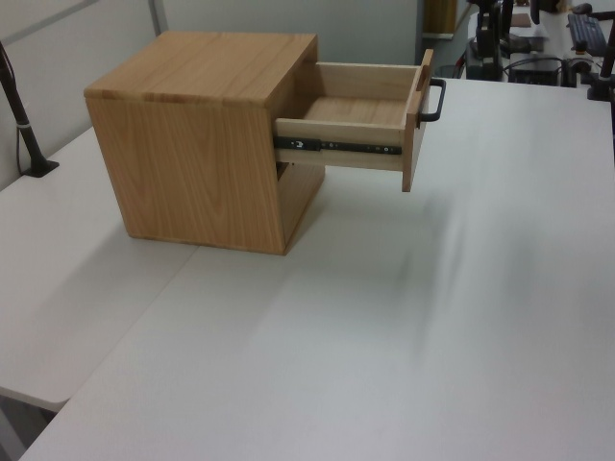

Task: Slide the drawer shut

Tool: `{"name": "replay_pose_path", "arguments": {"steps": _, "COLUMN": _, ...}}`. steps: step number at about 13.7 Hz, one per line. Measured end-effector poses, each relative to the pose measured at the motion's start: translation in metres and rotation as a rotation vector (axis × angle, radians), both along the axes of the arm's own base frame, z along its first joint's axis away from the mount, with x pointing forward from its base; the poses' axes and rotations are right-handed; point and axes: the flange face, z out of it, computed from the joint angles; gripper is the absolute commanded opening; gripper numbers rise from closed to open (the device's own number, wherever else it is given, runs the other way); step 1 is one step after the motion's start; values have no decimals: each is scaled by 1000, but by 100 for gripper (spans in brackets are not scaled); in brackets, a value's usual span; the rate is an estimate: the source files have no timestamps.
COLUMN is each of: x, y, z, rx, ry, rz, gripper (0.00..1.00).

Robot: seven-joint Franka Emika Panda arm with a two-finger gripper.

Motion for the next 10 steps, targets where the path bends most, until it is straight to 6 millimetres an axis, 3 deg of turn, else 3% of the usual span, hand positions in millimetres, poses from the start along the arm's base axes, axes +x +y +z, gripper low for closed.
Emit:
{"name": "replay_pose_path", "arguments": {"steps": 4, "x": 1, "y": 10, "z": -22, "rx": 2, "ry": 68, "rz": 32, "gripper": 1}}
{"name": "replay_pose_path", "arguments": {"steps": 10, "x": 48, "y": 56, "z": -59, "rx": 15, "ry": -66, "rz": 107, "gripper": 1}}
